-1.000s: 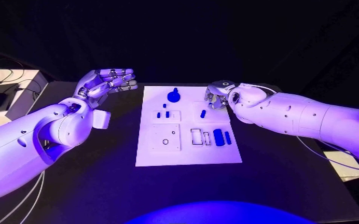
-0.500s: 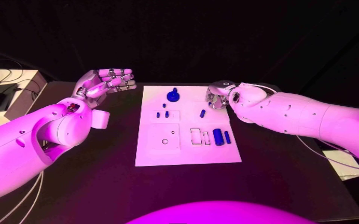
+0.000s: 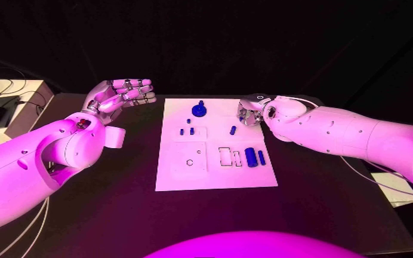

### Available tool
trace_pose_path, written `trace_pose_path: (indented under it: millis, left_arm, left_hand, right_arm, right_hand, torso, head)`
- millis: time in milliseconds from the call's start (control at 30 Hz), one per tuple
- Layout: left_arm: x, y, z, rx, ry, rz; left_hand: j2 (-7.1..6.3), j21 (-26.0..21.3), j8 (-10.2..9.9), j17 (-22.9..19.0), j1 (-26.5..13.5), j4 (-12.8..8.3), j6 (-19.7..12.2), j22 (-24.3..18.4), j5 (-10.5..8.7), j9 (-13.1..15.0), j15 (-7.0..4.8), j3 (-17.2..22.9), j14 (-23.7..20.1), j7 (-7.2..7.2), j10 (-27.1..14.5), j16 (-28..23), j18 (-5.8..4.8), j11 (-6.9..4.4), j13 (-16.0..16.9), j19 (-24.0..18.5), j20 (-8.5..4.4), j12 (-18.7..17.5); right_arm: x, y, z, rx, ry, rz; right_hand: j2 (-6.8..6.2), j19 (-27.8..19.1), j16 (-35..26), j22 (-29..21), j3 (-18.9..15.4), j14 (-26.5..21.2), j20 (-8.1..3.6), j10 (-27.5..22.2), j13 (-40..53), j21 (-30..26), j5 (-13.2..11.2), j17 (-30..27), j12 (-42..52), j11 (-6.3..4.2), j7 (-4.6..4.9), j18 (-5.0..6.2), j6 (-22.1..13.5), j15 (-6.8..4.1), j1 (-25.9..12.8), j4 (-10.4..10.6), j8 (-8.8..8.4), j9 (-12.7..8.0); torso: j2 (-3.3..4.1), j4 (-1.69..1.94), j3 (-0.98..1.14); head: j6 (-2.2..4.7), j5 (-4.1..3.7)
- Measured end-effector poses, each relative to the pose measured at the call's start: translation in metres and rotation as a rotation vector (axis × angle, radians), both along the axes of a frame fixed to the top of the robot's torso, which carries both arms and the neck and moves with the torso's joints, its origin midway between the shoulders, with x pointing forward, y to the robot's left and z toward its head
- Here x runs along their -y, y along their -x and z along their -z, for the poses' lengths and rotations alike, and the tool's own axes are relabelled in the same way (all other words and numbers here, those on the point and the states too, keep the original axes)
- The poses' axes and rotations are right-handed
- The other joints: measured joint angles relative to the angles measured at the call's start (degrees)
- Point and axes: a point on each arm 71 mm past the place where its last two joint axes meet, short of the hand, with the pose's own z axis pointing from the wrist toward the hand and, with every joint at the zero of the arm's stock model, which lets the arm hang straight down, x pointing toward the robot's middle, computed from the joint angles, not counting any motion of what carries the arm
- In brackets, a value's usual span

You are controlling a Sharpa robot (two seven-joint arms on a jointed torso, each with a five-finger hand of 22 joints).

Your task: Assemble the parts on the task board

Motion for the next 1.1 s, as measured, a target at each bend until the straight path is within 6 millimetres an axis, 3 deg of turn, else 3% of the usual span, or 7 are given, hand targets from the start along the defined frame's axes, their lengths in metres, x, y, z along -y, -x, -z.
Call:
trace_pose_path:
  millis: [300, 533, 867, 1100]
  left_arm:
    - [0.000, 0.000, 0.000, -0.002, -0.002, 0.000]
    - [-0.001, 0.000, 0.001, -0.004, -0.004, -0.002]
    - [-0.003, -0.001, 0.002, -0.009, -0.010, -0.007]
    - [-0.004, -0.002, 0.003, -0.012, -0.014, -0.011]
  left_hand:
    - [0.00, 0.23, 0.00, 0.00, 0.00, 0.07, 0.00, -0.45, 0.00, 0.00, 0.00, 0.56, 0.00, 0.00, 0.00, 0.00, 0.00, 0.00, 0.00, 0.21, -0.22, 0.00]
    - [0.00, 0.23, 0.00, 0.00, 0.00, 0.07, 0.00, -0.55, 0.00, 0.00, 0.00, 0.56, 0.00, 0.00, 0.00, 0.00, 0.00, 0.00, 0.00, 0.21, -0.22, 0.00]
    - [-0.23, 0.23, 0.00, -0.01, 0.23, -0.15, 0.00, -0.64, 0.00, 0.00, 0.00, 0.79, 0.00, 0.00, 0.00, 0.00, 0.00, 0.00, 0.00, 0.21, -0.21, 0.00]
    - [-0.23, 0.23, 0.00, -0.04, 0.23, -0.15, 0.00, -0.65, 0.00, 0.00, 0.00, 0.79, 0.00, 0.00, 0.00, 0.00, 0.00, 0.00, 0.00, 0.21, -0.21, 0.00]
  right_arm:
    - [0.000, 0.001, 0.000, 0.000, -0.022, 0.002]
    - [0.002, 0.003, 0.001, 0.001, -0.065, 0.021]
    - [0.006, 0.005, 0.000, -0.005, -0.155, 0.070]
    - [0.008, 0.002, -0.015, 0.017, -0.209, 0.091]
  right_hand:
    - [1.74, 0.00, 0.23, 2.37, -0.12, 0.22, -0.13, 2.57, -0.19, 5.36, -0.39, -0.23, -0.36, -0.92, -0.90, -0.26, 2.43, -0.21, 0.24, 0.39, -0.34, 0.13]
    - [2.65, -0.08, 0.92, 2.95, -0.93, 0.20, -0.77, 4.11, -0.09, 8.97, -0.58, -1.19, -0.57, -1.25, -1.02, -0.45, 3.46, -0.62, 0.39, -0.10, -0.17, 0.38]
    - [3.78, -0.06, 2.54, 2.94, -1.00, -0.01, -0.78, 4.73, -0.07, 9.90, -0.21, -2.65, -0.59, -1.45, -1.11, -0.73, 3.99, -0.83, 0.01, -1.11, -0.17, 0.41]
    - [3.88, 0.12, 2.96, 2.93, -1.14, -0.01, -0.96, 4.82, -0.08, 9.90, -0.23, -3.19, -0.69, -1.54, -1.09, -0.93, 4.11, -0.83, -0.08, -1.44, -0.22, 0.42]
  torso:
    - [0.04, -0.04, 0.02]
    - [0.02, -0.03, 0.02]
    - [-0.02, -0.05, 0.01]
    - [-0.05, -0.09, -0.01]
  head:
    - [-0.19, -0.02]
    - [-0.26, 0.05]
    - [-0.18, 0.16]
    - [-0.05, 0.09]
